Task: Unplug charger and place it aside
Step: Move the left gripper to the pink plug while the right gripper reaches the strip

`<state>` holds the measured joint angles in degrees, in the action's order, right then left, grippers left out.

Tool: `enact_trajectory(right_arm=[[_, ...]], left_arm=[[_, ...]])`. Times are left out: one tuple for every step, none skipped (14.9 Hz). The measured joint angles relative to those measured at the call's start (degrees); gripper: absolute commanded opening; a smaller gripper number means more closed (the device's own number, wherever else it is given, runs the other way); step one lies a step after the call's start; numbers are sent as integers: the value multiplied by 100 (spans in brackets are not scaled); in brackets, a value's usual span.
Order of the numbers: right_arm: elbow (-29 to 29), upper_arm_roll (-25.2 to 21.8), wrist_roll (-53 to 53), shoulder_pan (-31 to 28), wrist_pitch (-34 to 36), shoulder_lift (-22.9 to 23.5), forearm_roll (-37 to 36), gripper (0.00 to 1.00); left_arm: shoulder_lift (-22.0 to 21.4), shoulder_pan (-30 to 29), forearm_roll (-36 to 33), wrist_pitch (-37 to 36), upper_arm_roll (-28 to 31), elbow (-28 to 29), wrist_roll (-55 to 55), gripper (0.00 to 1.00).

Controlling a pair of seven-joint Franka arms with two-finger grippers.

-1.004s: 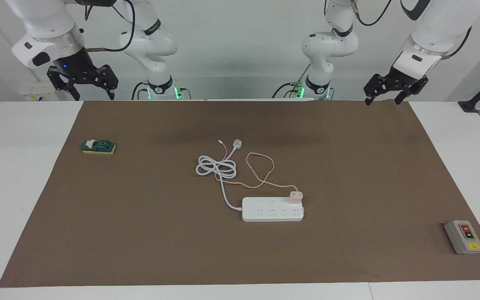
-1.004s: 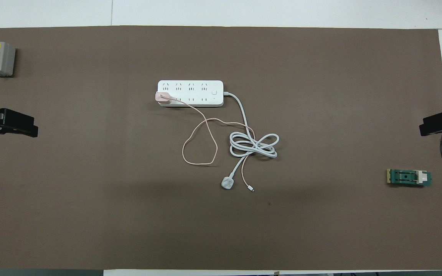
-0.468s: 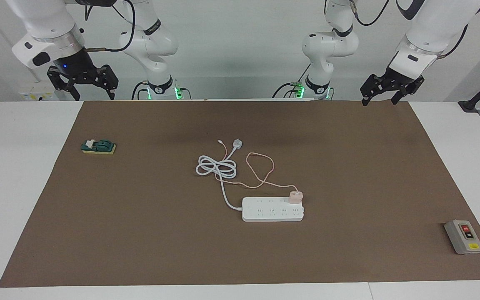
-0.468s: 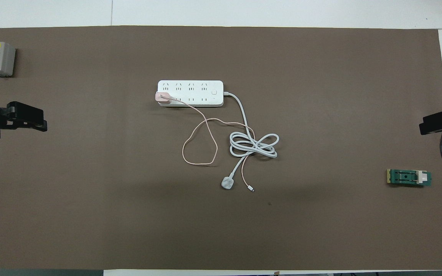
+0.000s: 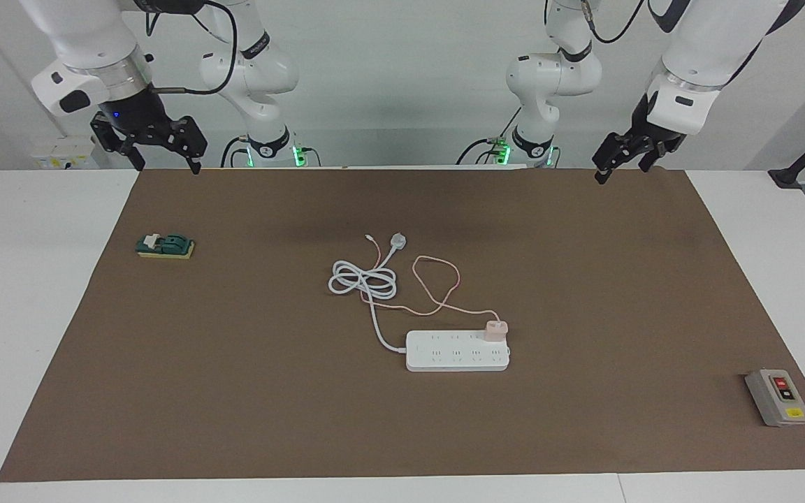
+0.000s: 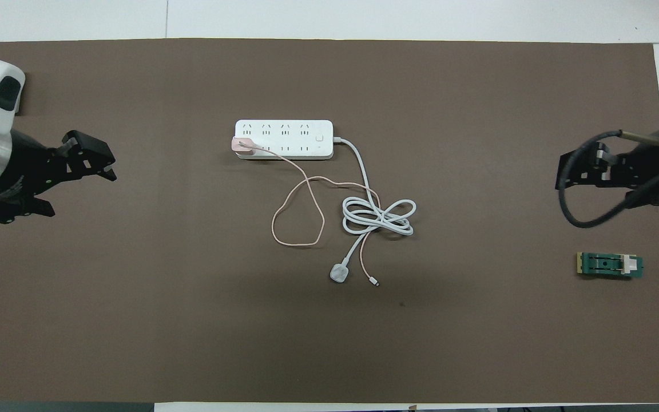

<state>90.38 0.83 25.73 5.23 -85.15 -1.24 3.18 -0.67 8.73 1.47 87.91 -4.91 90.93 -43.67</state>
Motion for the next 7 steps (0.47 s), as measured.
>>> enact_trajectory(right_arm=[[58, 6, 474, 96, -104, 70, 171, 100], [107, 10, 986, 186, -223, 165, 356, 100], [141, 13, 1493, 275, -360, 290, 531, 100], [161, 15, 2002, 375, -524, 444, 714, 100], [173, 16, 2506, 485, -724, 622, 904, 100], [179, 19, 2952, 592, -940, 804, 1096, 100], [183, 19, 3350, 700, -1162, 990, 1276, 100]], left_arm=[[97, 67, 11, 158, -4, 13, -489, 100], [223, 128, 41, 355, -3, 22, -1059, 100], [381, 206, 57, 615, -4, 25, -1693, 100], [578, 297, 61, 903, -4, 21, -2325, 100], [802, 383, 64, 1156, -7, 1, -2882, 100], [1029, 450, 64, 1336, -6, -40, -3339, 100], [1263, 508, 64, 1510, -6, -99, -3738, 100]])
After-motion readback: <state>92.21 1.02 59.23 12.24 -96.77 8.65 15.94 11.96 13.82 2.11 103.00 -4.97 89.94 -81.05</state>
